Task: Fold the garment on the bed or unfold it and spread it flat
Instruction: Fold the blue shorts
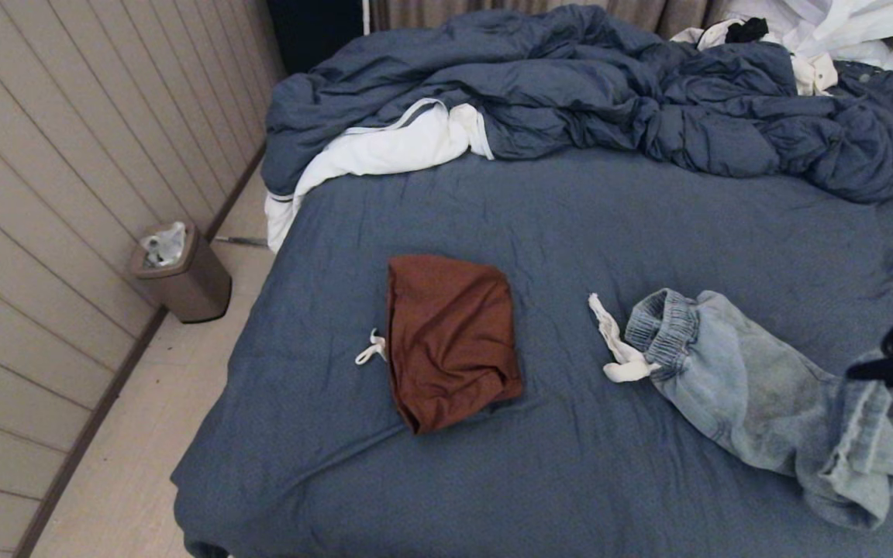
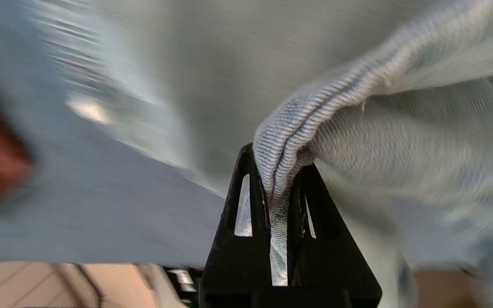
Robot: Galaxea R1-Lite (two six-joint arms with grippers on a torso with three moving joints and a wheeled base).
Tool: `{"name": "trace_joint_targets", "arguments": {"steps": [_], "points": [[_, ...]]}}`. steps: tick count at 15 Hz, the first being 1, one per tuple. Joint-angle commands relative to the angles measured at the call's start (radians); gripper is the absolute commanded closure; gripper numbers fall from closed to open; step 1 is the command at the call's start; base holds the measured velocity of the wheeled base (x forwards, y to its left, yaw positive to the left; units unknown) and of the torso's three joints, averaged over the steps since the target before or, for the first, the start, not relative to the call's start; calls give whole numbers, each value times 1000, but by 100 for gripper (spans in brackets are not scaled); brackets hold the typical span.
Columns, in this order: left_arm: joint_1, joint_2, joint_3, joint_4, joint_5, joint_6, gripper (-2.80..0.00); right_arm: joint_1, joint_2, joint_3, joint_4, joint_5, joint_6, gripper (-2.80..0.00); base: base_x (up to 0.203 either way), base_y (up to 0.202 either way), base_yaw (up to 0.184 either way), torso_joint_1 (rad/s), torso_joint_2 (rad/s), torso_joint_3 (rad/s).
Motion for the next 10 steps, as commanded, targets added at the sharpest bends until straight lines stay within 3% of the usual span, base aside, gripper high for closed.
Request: {"name": "trace_joint_targets", "arguments": {"steps": [1, 5, 10], "points": [[1, 2, 0, 0, 0, -1, -280, 189, 20, -105, 3, -31, 131, 0, 0, 0, 0, 0, 0, 0], [2, 2, 0, 0, 0, -1, -280, 415, 105, -300, 3, -148, 286, 0, 0, 0, 0, 0, 0, 0], [0, 2, 0, 0, 0, -1, -280, 521, 233, -486, 4, -254, 351, 0, 0, 0, 0, 0, 0, 0]]}}
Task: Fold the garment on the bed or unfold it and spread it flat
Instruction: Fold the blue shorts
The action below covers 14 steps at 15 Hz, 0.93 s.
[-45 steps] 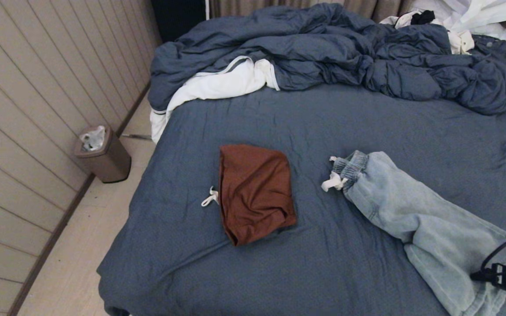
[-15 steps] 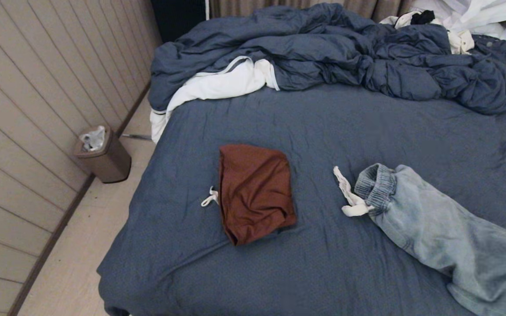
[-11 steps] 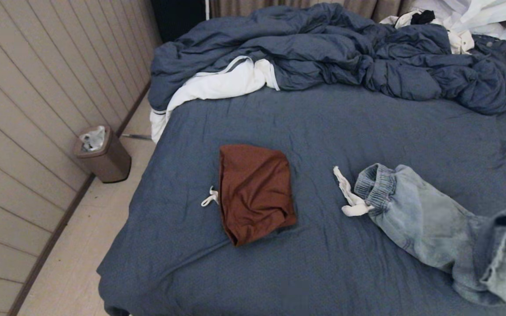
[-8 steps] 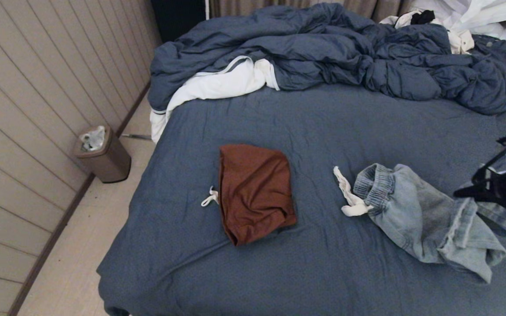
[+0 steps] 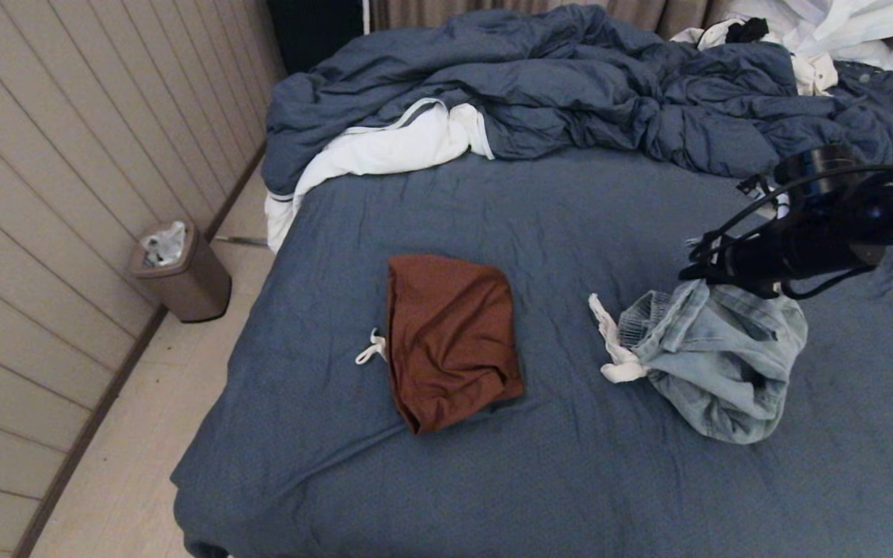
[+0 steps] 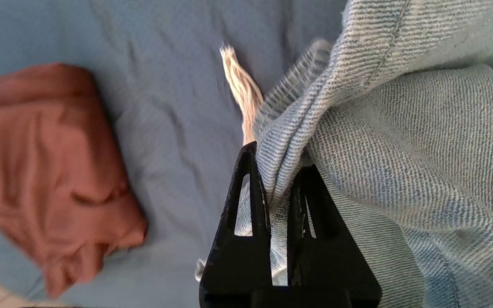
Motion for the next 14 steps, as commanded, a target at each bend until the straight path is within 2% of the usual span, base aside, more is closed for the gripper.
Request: {"name": "trace_joint_targets", "arguments": {"steps": [1, 3, 4, 5, 10, 14], "points": [[0, 2, 0, 0, 1, -1, -280, 24, 79, -65, 1, -20, 5, 0, 0, 0, 0, 0, 0, 0], [0, 2, 0, 0, 1, -1, -280, 27, 100, -113, 11, -25, 12, 0, 0, 0, 0, 0, 0, 0], [0, 2, 0, 0, 1, -1, -280, 32, 110, -132, 23, -36, 13, -280, 0, 0, 0, 0, 0, 0], [0, 2, 0, 0, 1, -1, -280, 36, 118, -143, 28, -57, 12, -280, 0, 0, 0, 0, 0, 0], [0, 2, 0, 0, 1, -1, -280, 36, 74, -148, 28, -58, 11, -280, 0, 0, 0, 0, 0, 0], [0, 2, 0, 0, 1, -1, -280, 33, -44, -146, 29, -57, 16, -280, 0, 0, 0, 0, 0, 0]]}}
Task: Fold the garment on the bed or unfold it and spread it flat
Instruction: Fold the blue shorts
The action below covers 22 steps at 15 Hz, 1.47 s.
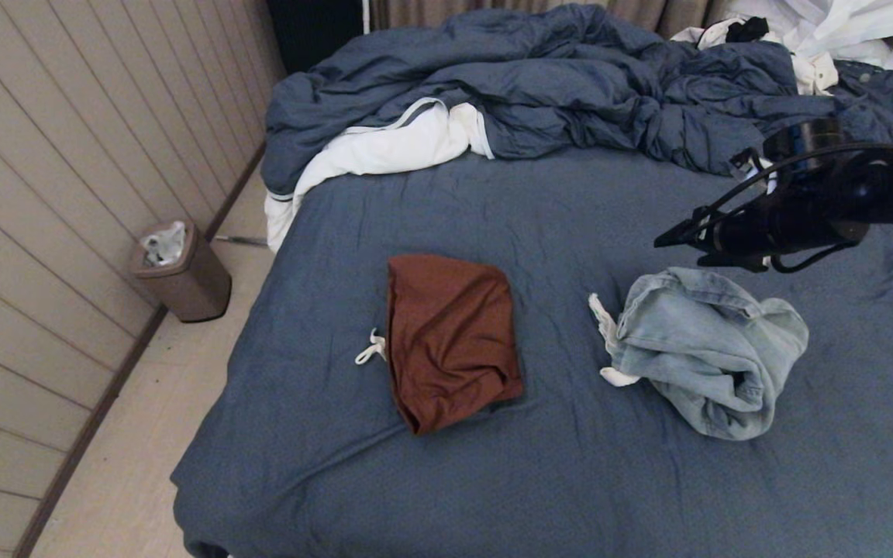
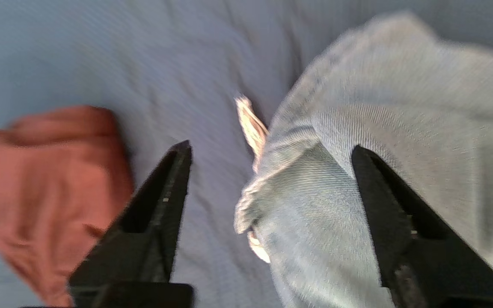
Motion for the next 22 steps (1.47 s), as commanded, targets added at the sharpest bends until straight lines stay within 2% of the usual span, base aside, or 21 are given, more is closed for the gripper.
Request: {"name": "trace_joint_targets", "arguments": {"steps": [1, 3, 6, 8, 10, 11, 14, 18, 22], "points": [[0, 2, 0, 0, 0, -1, -280, -6, -101, 8, 3, 2, 2, -280, 0, 0, 0, 0, 0, 0], [0, 2, 0, 0, 0, -1, -280, -32, -172, 51, 18, 3, -5, -280, 0, 0, 0, 0, 0, 0], [0, 2, 0, 0, 0, -1, -280, -79, -253, 232, 39, 4, -52, -280, 0, 0, 0, 0, 0, 0], [0, 2, 0, 0, 0, -1, -280, -138, -296, 364, 39, 13, -110, -280, 0, 0, 0, 0, 0, 0], [0, 2, 0, 0, 0, -1, -280, -224, -337, 434, 37, 55, -152, -280, 0, 0, 0, 0, 0, 0], [0, 2, 0, 0, 0, -1, -280, -263, -359, 456, 38, 77, -171, 0, 0, 0, 0, 0, 0, 0], [0, 2, 0, 0, 0, -1, -280, -347, -455, 556, 38, 92, -266, 0, 0, 0, 0, 0, 0, 0], [0, 2, 0, 0, 0, -1, -280, -419, -511, 773, 36, 97, -464, 0, 0, 0, 0, 0, 0, 0], [0, 2, 0, 0, 0, -1, -280, -422, -368, 805, -19, 98, -475, 0, 0, 0, 0, 0, 0, 0]]}}
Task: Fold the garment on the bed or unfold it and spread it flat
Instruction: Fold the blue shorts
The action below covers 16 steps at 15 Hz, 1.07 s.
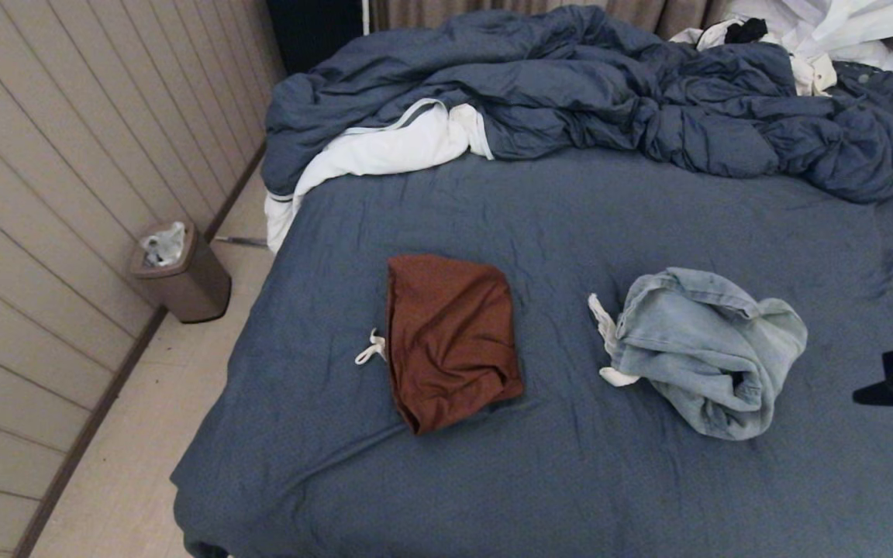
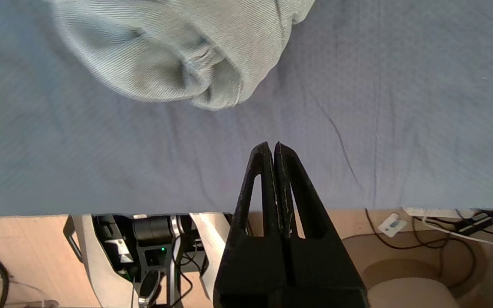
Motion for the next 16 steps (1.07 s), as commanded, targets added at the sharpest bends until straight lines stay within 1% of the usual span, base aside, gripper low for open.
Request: {"name": "trace_joint_targets", "arguments": {"steps": [1, 3, 5, 7, 11, 13, 15, 16], "points": [[0, 2, 0, 0, 1, -1, -280, 8, 117, 9, -58, 1, 11, 0, 0, 0, 0, 0, 0, 0], [0, 2, 0, 0, 1, -1, -280, 35, 192, -3, -108, -7, 34, 0, 0, 0, 0, 0, 0, 0], [0, 2, 0, 0, 1, -1, -280, 81, 264, -41, -153, -45, 70, 0, 0, 0, 0, 0, 0, 0], [0, 2, 0, 0, 1, -1, -280, 139, 303, -112, -186, -64, 150, 0, 0, 0, 0, 0, 0, 0], [0, 2, 0, 0, 1, -1, -280, 226, 372, -294, -188, -79, 278, 0, 0, 0, 0, 0, 0, 0], [0, 2, 0, 0, 1, -1, -280, 262, 410, -371, -187, -117, 310, 0, 0, 0, 0, 0, 0, 0], [0, 2, 0, 0, 1, -1, -280, 293, 450, -446, -188, -176, 333, 0, 0, 0, 0, 0, 0, 0], [0, 2, 0, 0, 1, -1, -280, 307, 470, -493, -190, -213, 359, 0, 0, 0, 0, 0, 0, 0]]}}
